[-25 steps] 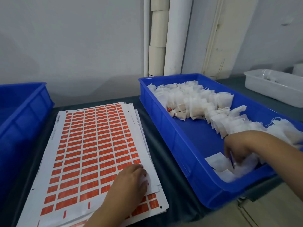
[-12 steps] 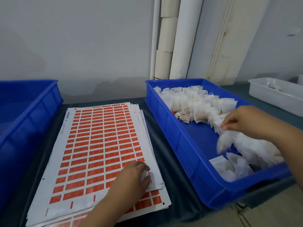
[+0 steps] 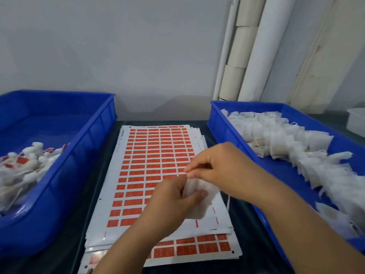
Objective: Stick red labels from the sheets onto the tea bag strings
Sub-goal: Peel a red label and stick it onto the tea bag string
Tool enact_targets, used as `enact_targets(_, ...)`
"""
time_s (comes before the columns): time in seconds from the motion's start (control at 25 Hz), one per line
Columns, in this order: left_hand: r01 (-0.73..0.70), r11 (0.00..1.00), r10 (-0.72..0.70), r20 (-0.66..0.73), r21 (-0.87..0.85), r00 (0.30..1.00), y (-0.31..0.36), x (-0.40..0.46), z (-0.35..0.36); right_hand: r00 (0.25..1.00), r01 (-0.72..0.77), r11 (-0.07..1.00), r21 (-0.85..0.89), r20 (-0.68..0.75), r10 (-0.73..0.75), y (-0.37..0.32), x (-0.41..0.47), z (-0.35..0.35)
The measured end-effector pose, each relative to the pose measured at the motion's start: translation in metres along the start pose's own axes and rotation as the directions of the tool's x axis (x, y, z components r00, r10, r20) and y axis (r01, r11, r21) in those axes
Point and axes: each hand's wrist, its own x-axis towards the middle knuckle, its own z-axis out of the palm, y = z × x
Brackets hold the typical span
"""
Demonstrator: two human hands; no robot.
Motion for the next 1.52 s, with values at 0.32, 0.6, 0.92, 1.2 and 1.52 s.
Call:
enact_targets(0.32,0.295,0.923,-0.334,-0.138,-0.247,0.932,-0.06,-0.012,-0.035,0.969,-0.221,0.954,0.203,0.16,0.19,0.036,0.002,0.064)
enact_targets(0.6,0.129,0.989,-0.138,-0.119,-0.077,0.983,-0.052,-0.003,-0.043,0.985,-0.165,0.96,0.227,-0.005,0.171,0.03,0.013,0.085)
enact_targets(0.92,0.084,0.972,-0.062,-0.109,0.218,0.992,-0.039,0.01,-0.044,0.969,-0.091,0.99,0.107,-0.22,0.112,0.031,0.011,0.082)
enact_targets(1.2,0.102,0.95,-0.111,0.014,0.296,0.994,-0.037,-0.002,-0.057,0.897,-0.066,0.987,0.144,-0.424,0.122,0.034,0.009,0.094)
enact_targets(1.52,0.321,0.694,-0.332,0.11,-0.645,0.937,-0.044,0.002,-0.047,0.845,-0.257,0.75,0.609,-0.235,0.48,0.044,0.017,0.114)
